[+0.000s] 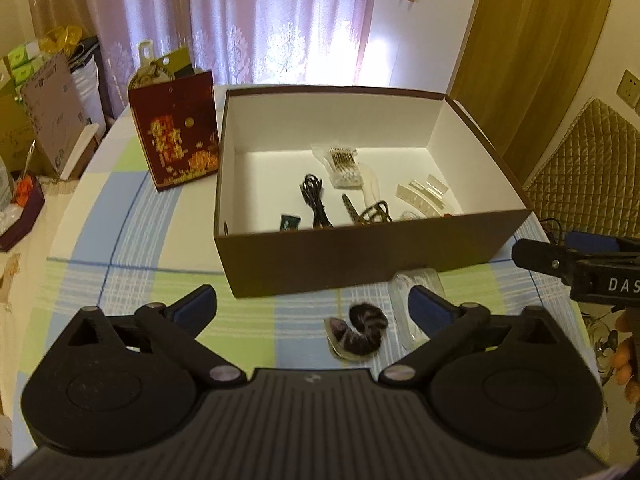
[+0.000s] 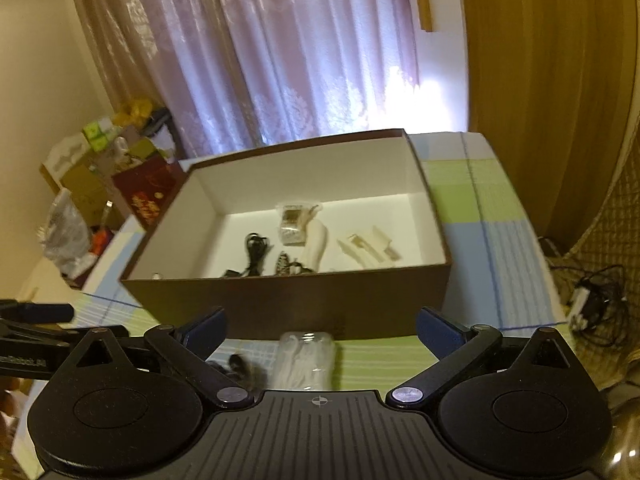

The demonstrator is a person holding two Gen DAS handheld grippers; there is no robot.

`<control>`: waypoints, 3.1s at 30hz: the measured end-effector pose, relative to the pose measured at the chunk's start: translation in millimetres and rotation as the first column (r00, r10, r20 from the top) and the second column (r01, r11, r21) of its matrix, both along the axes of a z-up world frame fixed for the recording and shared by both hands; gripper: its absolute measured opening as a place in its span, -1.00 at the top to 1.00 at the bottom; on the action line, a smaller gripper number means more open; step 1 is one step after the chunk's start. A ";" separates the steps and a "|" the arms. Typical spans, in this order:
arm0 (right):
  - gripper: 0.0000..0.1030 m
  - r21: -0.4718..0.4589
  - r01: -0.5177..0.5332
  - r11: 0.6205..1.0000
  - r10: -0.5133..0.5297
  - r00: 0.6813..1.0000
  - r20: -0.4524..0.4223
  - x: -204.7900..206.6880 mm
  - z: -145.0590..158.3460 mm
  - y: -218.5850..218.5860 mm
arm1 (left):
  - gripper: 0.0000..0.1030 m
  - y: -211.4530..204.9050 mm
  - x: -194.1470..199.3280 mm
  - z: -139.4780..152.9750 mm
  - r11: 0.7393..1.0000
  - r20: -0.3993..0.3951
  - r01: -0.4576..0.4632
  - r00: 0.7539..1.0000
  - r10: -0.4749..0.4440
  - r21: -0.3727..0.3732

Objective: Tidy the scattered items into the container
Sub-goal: 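Withdraw both tools from the box back toward the scrunchie and floss box, then grasp the brown scrunchie with the left tool while right grasps the floss box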

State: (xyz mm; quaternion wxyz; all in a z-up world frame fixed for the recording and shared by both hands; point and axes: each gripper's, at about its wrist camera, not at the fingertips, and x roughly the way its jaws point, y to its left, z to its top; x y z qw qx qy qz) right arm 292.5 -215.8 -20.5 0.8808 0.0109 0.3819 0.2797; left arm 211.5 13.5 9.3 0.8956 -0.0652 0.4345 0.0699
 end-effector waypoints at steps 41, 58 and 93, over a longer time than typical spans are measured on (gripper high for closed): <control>-1.00 -0.157 0.037 0.987 -0.068 0.978 -0.197 -13.5 -88.8 -14.7 | -0.62 -21.5 -11.8 -84.9 0.998 -0.115 0.070 0.991 -0.068 0.008; -1.00 -0.163 0.050 0.985 -0.086 0.971 -0.224 19.1 -103.8 -7.6 | -0.40 -22.9 37.5 -109.5 0.996 -0.127 0.090 0.988 -0.089 0.002; -0.24 -0.213 -0.140 0.967 0.110 0.983 -0.147 10.6 -128.5 58.8 | 0.65 28.5 -8.9 -109.1 0.999 -0.125 -0.005 0.992 0.000 -0.038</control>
